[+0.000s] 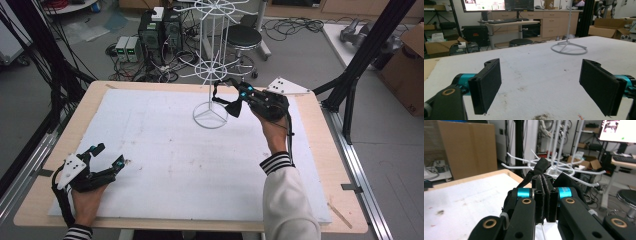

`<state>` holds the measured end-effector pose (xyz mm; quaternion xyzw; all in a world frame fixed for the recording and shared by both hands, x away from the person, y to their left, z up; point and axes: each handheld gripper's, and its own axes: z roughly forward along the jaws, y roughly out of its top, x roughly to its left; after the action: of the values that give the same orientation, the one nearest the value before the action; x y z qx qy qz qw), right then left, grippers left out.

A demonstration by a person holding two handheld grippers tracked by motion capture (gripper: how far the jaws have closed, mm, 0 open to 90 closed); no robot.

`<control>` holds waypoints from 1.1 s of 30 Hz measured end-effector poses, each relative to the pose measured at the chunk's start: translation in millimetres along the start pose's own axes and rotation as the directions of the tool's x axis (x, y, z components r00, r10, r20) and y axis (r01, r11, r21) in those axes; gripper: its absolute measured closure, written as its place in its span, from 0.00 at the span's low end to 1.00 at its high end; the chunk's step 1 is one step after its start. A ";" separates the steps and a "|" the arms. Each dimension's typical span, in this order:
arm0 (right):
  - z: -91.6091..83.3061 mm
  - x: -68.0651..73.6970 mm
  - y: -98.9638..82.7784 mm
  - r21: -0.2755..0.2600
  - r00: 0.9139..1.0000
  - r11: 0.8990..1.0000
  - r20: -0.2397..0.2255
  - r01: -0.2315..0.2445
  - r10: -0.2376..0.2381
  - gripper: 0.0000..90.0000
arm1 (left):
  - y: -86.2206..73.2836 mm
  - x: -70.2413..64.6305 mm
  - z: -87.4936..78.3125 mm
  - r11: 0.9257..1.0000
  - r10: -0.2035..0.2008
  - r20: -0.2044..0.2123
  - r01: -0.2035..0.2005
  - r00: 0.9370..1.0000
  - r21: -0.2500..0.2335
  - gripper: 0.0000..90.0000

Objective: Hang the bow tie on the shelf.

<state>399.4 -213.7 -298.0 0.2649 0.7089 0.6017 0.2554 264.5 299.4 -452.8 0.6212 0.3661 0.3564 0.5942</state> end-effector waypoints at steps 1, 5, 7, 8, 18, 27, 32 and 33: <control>1.0 -1.8 -1.2 0.005 1.000 1.000 0.005 -0.007 0.007 0.98 | 0.0 0.0 0.0 1.000 0.000 0.000 0.000 1.000 0.000 0.20; 4.6 -7.3 -5.7 0.017 0.999 0.999 0.029 -0.034 0.034 0.98 | 0.0 0.1 0.0 1.000 -0.001 0.001 0.001 1.000 0.000 0.20; 6.9 -9.4 -7.9 0.025 0.998 0.999 0.037 -0.042 0.041 0.98 | 0.0 0.1 0.0 1.000 0.001 0.001 -0.001 1.000 0.001 0.20; 8.1 -10.3 -8.9 0.028 0.998 0.999 0.042 -0.045 0.044 0.98 | 0.0 0.1 -0.1 1.000 0.001 0.001 -0.001 1.000 0.002 0.20; 20.4 -13.8 -19.0 0.084 0.996 0.994 0.058 -0.069 0.065 0.98 | 0.0 0.2 -0.1 1.000 0.000 0.002 0.000 1.000 0.000 0.20; 33.0 -13.6 -28.6 0.157 0.994 0.984 0.077 -0.088 0.077 0.98 | 0.0 0.5 -0.3 1.000 -0.001 0.004 0.001 1.000 0.000 0.20; 37.5 -10.8 -31.3 0.182 0.994 0.979 0.071 -0.090 0.078 0.94 | -0.1 0.6 -0.3 1.000 -0.002 0.004 0.002 1.000 -0.001 0.20; 38.5 -10.5 -31.8 0.187 0.995 0.979 0.066 -0.083 0.072 0.92 | 0.0 0.6 -0.3 1.000 -0.002 0.005 0.002 1.000 -0.001 0.20</control>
<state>431.1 -197.5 -334.6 0.3331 0.7442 0.5331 0.2260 264.4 300.1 -452.8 0.6213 0.3651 0.3546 0.5957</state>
